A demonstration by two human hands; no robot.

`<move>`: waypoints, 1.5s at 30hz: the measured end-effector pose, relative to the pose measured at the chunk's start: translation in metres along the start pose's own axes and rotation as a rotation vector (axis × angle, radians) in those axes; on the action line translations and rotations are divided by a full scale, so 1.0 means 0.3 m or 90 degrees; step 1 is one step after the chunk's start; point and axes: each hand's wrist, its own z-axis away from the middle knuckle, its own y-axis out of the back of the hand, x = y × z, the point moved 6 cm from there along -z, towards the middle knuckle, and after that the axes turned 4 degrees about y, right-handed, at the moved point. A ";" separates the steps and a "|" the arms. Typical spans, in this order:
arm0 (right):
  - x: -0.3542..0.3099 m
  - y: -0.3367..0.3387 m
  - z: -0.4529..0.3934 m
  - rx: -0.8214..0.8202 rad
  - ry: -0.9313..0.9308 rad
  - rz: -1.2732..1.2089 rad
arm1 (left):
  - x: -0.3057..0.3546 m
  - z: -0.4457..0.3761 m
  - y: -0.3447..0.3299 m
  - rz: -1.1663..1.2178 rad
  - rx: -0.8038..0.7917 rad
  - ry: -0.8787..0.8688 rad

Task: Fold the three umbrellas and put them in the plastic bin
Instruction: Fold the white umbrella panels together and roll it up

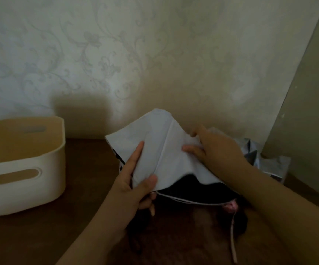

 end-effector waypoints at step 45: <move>-0.191 -0.274 0.172 -0.011 -0.210 -1.000 | -0.094 -0.002 -0.012 -0.269 0.089 0.017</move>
